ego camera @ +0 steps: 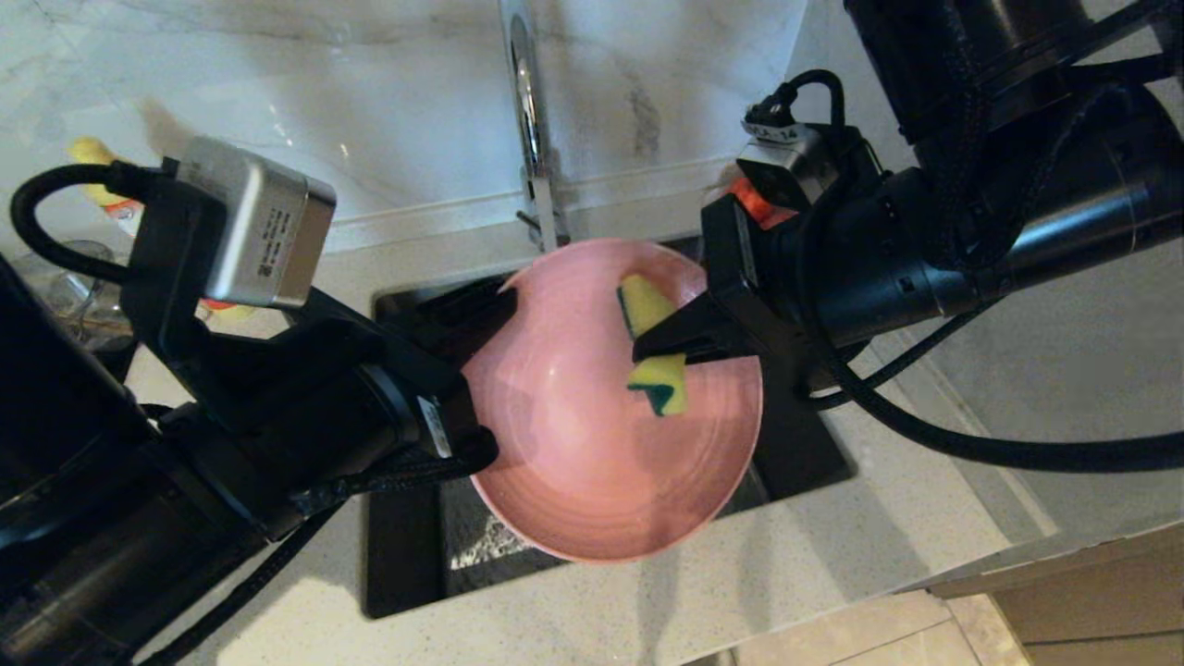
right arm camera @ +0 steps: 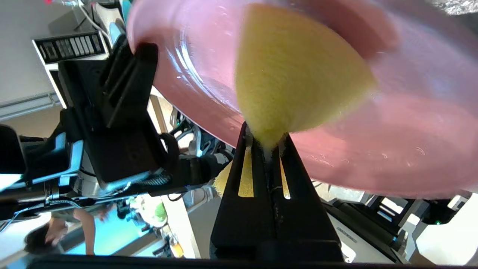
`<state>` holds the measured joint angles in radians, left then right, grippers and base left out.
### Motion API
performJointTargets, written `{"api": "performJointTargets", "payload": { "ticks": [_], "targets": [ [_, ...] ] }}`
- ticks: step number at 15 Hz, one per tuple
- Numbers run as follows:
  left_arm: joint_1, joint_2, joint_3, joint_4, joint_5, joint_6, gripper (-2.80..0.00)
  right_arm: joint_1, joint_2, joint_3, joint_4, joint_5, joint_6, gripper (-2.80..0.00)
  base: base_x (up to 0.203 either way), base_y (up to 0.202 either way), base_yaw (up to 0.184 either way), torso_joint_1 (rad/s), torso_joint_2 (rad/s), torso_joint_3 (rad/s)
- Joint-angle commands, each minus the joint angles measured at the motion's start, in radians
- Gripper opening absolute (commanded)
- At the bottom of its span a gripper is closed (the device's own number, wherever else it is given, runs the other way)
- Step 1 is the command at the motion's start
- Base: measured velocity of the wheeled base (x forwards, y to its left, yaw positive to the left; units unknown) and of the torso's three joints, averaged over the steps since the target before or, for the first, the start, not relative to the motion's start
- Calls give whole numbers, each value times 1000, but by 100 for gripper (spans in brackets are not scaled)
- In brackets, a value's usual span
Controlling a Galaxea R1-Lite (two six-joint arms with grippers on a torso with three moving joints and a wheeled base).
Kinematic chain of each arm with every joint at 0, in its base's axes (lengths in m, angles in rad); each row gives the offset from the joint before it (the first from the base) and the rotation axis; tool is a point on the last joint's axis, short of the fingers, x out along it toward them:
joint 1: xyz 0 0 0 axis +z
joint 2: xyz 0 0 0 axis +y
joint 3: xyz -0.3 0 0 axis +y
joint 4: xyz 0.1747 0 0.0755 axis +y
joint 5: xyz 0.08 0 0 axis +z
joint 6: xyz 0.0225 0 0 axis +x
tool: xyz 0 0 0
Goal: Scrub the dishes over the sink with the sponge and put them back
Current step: Wipe the plate
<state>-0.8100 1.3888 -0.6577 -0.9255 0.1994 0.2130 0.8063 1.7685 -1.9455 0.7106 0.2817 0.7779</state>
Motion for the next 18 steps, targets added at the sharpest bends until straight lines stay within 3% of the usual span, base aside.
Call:
{"api": "performJointTargets", "payload": {
  "ticks": [1,6,11,18],
  "targets": [
    [1,22,7,-55,-11,67,-280,11,37,0,-32,2,3,-280,0,0,0,0,0,0],
    [11,37,4,-105,-34,158,-280,12,55,0,-56,9,0,-280,0,0,0,0,0,0],
    [35,51,-12,-119,-36,161,-280,31,32,3,-15,37,4,-280,0,0,0,0,0,0],
    [70,24,-102,-106,-34,155,-280,-4,19,5,30,34,6,-280,0,0,0,0,0,0]
  ]
}}
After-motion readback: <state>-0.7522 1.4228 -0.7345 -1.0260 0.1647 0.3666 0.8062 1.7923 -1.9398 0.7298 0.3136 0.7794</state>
